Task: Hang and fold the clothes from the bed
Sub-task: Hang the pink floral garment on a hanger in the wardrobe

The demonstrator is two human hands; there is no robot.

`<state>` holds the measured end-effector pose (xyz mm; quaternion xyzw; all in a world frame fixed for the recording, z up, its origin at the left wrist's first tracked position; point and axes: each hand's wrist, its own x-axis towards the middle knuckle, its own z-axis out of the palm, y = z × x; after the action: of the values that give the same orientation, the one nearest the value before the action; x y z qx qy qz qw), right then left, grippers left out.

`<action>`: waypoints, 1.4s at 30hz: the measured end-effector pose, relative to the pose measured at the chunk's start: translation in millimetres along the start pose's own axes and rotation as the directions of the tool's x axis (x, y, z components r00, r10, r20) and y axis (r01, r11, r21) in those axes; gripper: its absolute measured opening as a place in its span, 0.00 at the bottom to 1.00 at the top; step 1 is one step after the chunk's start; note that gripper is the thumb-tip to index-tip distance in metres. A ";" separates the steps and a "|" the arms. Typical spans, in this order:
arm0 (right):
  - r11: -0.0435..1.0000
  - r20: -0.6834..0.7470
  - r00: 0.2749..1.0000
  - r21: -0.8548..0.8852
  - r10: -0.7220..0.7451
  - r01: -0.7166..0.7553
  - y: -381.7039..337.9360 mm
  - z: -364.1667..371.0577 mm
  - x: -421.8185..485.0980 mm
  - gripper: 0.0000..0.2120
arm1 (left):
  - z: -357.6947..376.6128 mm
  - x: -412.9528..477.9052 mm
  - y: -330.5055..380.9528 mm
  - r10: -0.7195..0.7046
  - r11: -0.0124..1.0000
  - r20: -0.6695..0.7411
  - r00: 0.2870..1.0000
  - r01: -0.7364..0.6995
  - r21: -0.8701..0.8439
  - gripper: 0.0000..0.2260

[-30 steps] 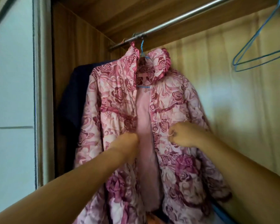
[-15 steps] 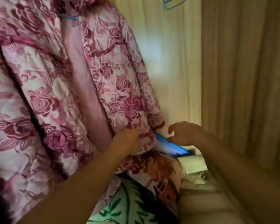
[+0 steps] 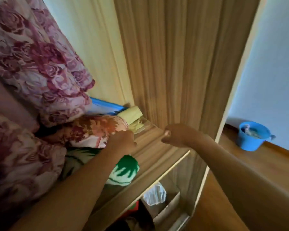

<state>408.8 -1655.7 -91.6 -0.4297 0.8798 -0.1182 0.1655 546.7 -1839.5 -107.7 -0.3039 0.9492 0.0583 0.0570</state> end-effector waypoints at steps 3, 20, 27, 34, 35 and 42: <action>0.990 0.017 0.990 0.007 0.140 -0.141 41.4 25.3 -39.9 0.23 | 35.0 -9.5 35.7 0.133 0.991 0.094 0.987 -0.134 0.006 0.12; 0.606 0.077 0.622 0.162 0.779 -0.779 252.6 86.7 -250.1 0.19 | 153.6 -18.2 297.9 0.608 0.765 0.330 0.722 -0.644 -0.002 0.09; 0.438 0.107 0.469 0.229 0.877 -0.869 343.6 91.1 -291.3 0.20 | 186.1 13.1 429.9 0.690 0.636 0.415 0.593 -0.770 0.042 0.08; 0.343 0.090 0.378 0.269 0.922 -0.900 442.4 59.4 -321.4 0.21 | 194.1 55.1 571.8 0.735 0.551 0.397 0.549 -0.826 0.122 0.08; 0.328 0.079 0.362 0.281 0.929 -0.902 453.7 54.4 -325.3 0.22 | 195.8 59.4 591.1 0.744 0.539 0.397 0.537 -0.834 0.120 0.08; 0.180 0.065 0.217 0.357 0.974 -0.917 516.0 34.5 -370.3 0.22 | 214.0 62.8 715.0 0.800 0.422 0.433 0.414 -0.903 0.083 0.09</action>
<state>265.7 -1052.5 -233.8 0.2545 0.9329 -0.1684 0.1911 94.2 -1266.2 -273.4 0.2560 0.9408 -0.0178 0.2217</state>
